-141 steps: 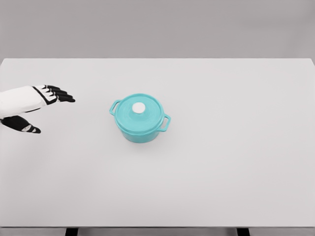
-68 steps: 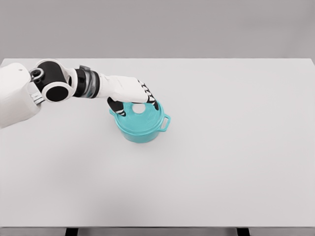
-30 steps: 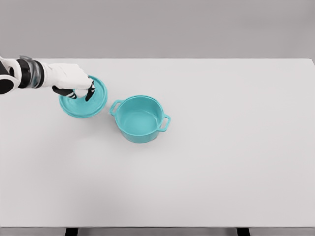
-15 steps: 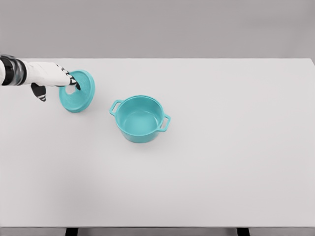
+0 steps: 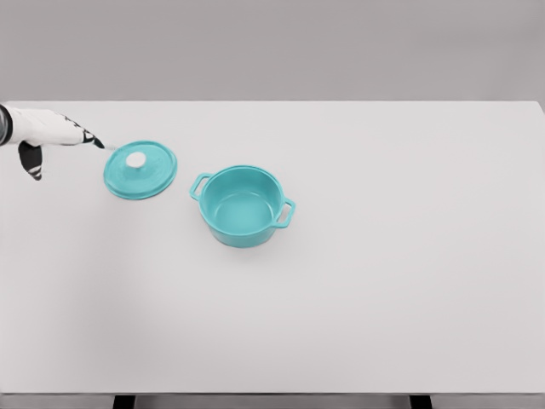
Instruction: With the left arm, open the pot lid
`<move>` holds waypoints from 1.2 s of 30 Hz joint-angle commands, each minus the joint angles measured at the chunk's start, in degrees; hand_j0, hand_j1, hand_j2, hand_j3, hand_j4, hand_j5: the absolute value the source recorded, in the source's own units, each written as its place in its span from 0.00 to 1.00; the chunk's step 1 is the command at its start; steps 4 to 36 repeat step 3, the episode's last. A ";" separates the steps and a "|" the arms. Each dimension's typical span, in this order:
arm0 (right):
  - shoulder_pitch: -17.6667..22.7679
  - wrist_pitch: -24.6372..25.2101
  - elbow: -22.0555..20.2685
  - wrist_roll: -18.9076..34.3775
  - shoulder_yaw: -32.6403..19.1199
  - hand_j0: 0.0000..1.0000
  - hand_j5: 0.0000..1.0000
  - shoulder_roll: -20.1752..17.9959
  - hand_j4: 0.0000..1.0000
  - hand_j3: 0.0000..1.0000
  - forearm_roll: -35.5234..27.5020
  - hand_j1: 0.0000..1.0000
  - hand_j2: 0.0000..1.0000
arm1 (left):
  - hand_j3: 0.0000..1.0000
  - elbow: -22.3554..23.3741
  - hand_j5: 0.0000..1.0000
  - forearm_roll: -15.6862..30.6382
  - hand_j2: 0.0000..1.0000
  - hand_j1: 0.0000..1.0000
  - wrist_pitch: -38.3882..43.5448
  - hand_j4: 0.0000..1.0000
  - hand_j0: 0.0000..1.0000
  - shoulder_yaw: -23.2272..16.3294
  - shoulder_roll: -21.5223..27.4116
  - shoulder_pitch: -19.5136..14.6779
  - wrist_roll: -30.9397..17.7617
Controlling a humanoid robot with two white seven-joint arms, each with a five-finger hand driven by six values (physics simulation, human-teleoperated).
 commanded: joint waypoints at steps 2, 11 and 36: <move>0.00 -0.01 0.01 0.05 0.02 1.00 1.00 -0.01 1.00 1.00 -0.01 1.00 1.00 | 1.00 4.08 1.00 0.91 1.00 1.00 0.11 1.00 1.00 0.32 -0.35 0.00 0.02; 0.00 -0.01 0.01 0.05 0.02 1.00 1.00 -0.01 1.00 1.00 -0.01 1.00 1.00 | 1.00 4.43 1.00 0.91 1.00 1.00 0.11 1.00 1.00 0.32 -0.35 0.00 0.02; 0.00 -0.01 0.01 0.05 0.02 1.00 1.00 -0.01 1.00 1.00 -0.01 1.00 1.00 | 1.00 4.43 1.00 0.91 1.00 1.00 0.11 1.00 1.00 0.32 -0.35 0.00 0.02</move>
